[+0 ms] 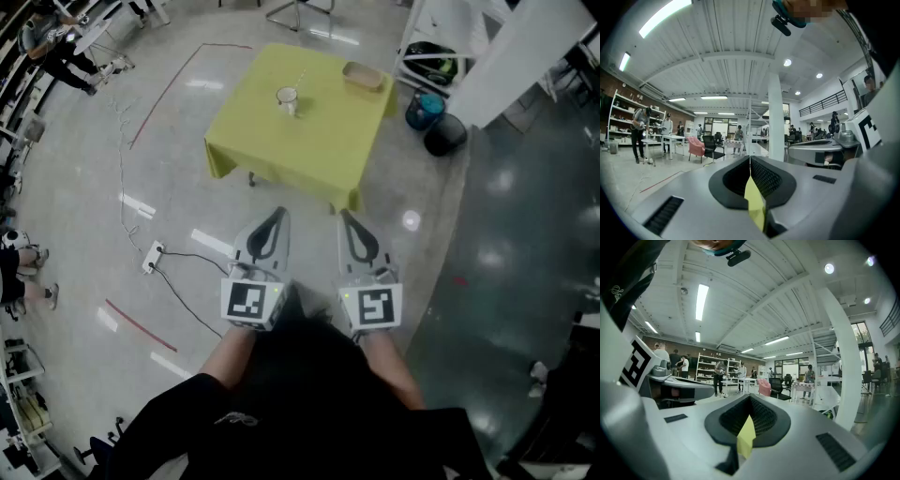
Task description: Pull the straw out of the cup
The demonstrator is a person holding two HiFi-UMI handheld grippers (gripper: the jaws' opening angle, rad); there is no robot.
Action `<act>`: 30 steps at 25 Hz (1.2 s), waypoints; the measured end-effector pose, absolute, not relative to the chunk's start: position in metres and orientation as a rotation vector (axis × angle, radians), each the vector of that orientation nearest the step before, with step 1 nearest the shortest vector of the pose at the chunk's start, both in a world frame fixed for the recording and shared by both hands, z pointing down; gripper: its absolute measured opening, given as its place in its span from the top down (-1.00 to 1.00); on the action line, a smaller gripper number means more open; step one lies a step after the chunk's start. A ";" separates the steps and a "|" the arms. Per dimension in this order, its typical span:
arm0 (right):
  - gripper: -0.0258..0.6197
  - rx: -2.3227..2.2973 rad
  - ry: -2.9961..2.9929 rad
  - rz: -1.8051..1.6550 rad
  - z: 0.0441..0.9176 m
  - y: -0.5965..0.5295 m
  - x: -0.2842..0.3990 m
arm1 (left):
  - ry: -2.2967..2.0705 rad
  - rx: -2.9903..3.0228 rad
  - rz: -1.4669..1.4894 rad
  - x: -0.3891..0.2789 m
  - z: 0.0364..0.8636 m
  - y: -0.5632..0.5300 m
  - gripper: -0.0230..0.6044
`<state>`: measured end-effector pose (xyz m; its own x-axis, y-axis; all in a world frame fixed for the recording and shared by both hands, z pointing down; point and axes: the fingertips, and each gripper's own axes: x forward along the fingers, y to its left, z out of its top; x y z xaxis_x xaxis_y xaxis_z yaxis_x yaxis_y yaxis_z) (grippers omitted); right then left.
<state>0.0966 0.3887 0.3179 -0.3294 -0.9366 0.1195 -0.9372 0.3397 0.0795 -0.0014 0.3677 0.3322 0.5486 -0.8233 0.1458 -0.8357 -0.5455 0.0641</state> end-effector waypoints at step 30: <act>0.87 1.593 -2.364 0.129 0.373 0.257 -0.007 | -1.431 2.536 0.155 -0.142 0.384 0.231 0.78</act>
